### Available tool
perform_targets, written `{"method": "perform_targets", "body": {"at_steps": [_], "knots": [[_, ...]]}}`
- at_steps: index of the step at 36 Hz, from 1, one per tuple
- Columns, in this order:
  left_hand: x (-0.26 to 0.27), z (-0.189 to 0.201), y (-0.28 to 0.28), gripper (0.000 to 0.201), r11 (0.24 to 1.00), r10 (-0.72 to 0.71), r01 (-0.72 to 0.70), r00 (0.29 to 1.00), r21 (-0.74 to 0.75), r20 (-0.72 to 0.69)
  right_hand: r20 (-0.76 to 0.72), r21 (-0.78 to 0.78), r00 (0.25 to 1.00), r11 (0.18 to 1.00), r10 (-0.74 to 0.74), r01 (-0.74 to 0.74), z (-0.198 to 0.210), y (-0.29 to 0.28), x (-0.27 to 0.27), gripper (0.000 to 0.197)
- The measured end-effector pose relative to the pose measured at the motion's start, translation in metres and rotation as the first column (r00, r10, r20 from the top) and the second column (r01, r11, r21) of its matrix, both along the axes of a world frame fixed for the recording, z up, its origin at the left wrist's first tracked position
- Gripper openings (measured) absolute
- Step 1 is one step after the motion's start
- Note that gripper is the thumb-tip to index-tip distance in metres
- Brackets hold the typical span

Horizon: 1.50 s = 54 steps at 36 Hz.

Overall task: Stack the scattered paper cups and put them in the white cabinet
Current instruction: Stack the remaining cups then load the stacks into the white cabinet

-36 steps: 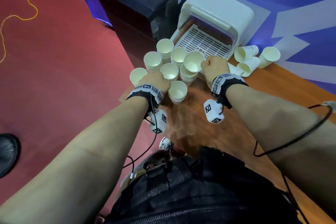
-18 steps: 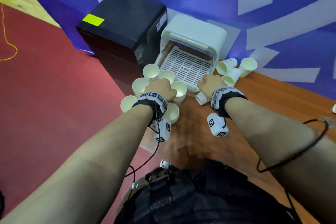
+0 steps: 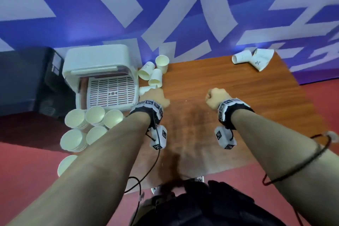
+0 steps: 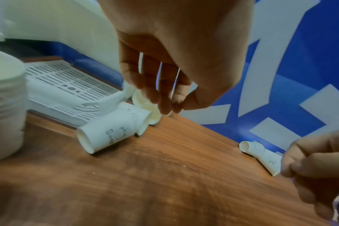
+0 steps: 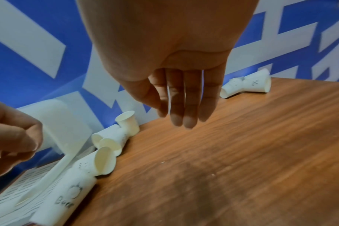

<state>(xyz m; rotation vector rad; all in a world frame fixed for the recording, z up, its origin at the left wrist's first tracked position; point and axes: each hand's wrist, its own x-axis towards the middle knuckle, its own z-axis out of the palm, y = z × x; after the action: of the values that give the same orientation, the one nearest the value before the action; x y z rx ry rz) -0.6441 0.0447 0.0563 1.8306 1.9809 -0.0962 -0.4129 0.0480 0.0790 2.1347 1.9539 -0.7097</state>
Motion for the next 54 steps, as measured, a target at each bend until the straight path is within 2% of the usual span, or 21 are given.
{"method": "perform_targets", "body": {"at_steps": [4,9,20,27,32,36,45,52,54], "knots": [[0.045,0.007,0.009,0.031,0.999,-0.048,0.047,0.998,-0.021,-0.039,-0.042,0.008,0.997,0.998,-0.066,0.067,-0.005,-0.003,0.045,0.022],[0.091,0.012,0.018,0.025,0.996,-0.083,0.079,0.992,-0.046,-0.092,-0.061,0.015,0.995,0.997,-0.078,0.079,-0.012,0.001,0.09,0.015],[0.26,-0.007,0.029,0.034,0.984,0.033,-0.045,0.997,-0.173,-0.071,-0.105,-0.015,0.993,0.998,0.062,-0.064,-0.026,0.038,0.249,0.022],[0.348,0.003,0.044,0.034,0.991,0.038,-0.051,0.994,-0.127,-0.101,-0.055,-0.005,0.998,1.0,0.028,-0.029,-0.021,0.059,0.351,0.025],[0.372,0.003,0.057,0.032,0.989,0.036,-0.052,0.993,-0.137,-0.111,-0.055,0.001,0.998,1.0,-0.023,0.024,-0.026,0.066,0.389,0.027],[0.378,-0.01,0.068,0.034,0.983,0.005,-0.028,0.992,-0.182,-0.127,-0.059,-0.035,0.995,0.996,-0.084,0.082,-0.031,0.068,0.406,0.022],[0.38,-0.044,0.101,0.037,0.963,0.011,-0.023,0.999,-0.269,-0.044,0.011,-0.095,0.985,0.981,-0.17,0.17,-0.048,0.085,0.421,0.024],[0.398,-0.06,0.132,0.036,0.947,-0.005,0.005,1.0,-0.32,0.003,0.017,-0.147,0.991,0.98,-0.136,0.137,-0.07,0.115,0.434,0.027],[0.407,-0.065,0.142,0.036,0.942,-0.012,0.017,1.0,-0.335,0.017,0.018,-0.167,0.992,0.978,-0.123,0.124,-0.077,0.131,0.443,0.034]]}}
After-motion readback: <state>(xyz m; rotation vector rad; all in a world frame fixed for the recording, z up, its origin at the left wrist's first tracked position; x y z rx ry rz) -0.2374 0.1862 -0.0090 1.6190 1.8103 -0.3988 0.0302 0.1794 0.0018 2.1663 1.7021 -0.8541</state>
